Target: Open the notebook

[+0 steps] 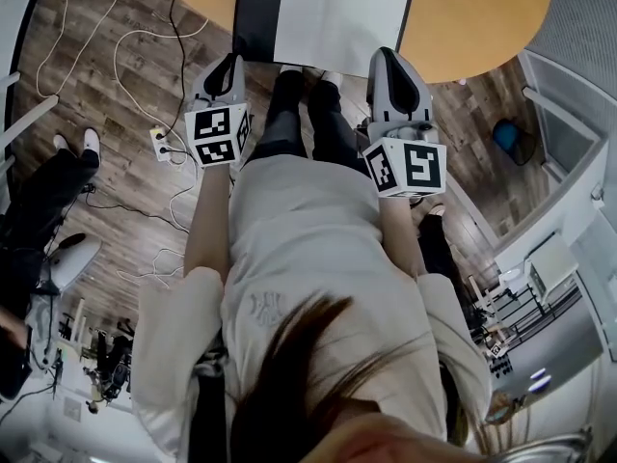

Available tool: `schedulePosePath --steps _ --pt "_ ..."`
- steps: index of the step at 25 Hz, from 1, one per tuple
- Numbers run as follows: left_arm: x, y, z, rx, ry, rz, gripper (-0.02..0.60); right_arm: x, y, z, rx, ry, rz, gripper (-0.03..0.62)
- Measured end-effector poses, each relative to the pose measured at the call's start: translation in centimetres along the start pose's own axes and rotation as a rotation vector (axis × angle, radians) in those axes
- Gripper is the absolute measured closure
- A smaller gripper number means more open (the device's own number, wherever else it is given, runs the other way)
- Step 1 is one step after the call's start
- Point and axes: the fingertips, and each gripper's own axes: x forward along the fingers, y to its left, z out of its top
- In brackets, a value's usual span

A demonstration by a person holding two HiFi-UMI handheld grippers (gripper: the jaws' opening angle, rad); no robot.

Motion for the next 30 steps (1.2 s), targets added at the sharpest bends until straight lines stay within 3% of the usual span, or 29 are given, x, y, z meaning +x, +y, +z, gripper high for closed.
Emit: schedulePosePath --steps 10,15,23,30 --pt "0.5 0.0 -0.5 0.005 0.026 0.000 0.541 0.1 -0.5 -0.1 0.003 0.001 -0.003 0.591" --pt "0.1 0.1 -0.4 -0.025 0.001 0.004 0.534 -0.2 -0.6 0.0 0.006 -0.001 -0.004 0.591" --pt "-0.8 0.9 0.4 -0.103 -0.044 0.020 0.423 -0.4 -1.2 0.0 0.007 0.001 -0.002 0.591" --pt "-0.7 0.2 1.5 -0.077 -0.063 0.021 0.422 -0.7 -1.7 0.0 0.010 -0.009 -0.003 0.591"
